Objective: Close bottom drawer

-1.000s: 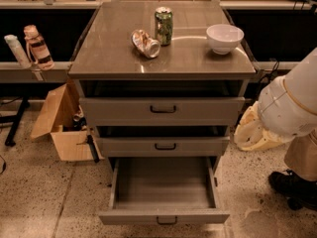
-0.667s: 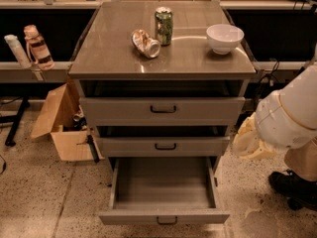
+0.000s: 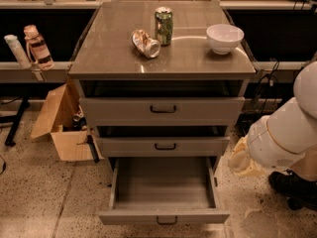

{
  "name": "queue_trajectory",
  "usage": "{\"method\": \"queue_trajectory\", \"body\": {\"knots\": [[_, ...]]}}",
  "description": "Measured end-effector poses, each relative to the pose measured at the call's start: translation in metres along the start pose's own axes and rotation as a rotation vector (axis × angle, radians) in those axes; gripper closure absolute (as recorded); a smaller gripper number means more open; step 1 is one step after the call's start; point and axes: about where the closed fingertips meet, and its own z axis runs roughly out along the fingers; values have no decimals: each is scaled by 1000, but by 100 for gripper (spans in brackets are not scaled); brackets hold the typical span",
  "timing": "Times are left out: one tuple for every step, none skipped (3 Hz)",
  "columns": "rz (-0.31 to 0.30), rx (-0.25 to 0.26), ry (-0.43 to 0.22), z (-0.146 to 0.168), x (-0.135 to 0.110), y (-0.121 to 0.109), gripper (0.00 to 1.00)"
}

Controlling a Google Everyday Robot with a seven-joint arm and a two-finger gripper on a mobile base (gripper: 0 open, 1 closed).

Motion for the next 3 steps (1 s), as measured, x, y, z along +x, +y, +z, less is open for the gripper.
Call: {"method": "queue_trajectory", "body": {"knots": [[43,-17,12,24,13,5,100],[87,-40,20,45,27,10,100],[173,-89,29,85,53,22,100]]}}
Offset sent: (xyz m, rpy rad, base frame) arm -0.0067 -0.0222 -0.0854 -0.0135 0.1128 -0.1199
